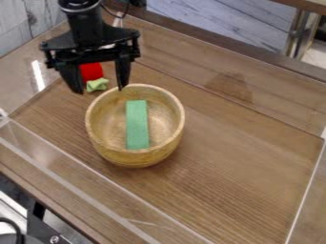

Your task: Put the green stick in the brown bowl

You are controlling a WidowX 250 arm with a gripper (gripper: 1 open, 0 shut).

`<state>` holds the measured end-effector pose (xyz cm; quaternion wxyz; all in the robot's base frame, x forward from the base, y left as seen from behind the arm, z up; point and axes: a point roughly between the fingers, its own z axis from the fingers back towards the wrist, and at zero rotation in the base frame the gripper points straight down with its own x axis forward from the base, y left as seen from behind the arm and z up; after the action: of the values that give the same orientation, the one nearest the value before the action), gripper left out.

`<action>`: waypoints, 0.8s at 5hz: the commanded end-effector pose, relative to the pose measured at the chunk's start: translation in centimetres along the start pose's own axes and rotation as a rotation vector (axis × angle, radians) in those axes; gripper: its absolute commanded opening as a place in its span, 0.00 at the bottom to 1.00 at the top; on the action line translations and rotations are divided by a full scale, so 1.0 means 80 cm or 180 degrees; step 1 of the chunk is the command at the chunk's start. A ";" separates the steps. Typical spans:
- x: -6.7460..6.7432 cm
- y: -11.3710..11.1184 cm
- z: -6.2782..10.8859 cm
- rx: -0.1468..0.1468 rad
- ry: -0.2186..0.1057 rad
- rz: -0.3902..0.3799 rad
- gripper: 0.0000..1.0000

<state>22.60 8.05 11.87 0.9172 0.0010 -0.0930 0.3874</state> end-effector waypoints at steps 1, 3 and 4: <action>0.016 -0.007 0.002 -0.0060 -0.0108 0.0068 1.00; 0.036 -0.008 -0.014 -0.0015 -0.0082 0.0179 1.00; 0.021 -0.013 -0.018 -0.0007 -0.0090 0.0148 1.00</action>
<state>24.41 8.50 9.51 0.9084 0.0046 -0.0807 0.4102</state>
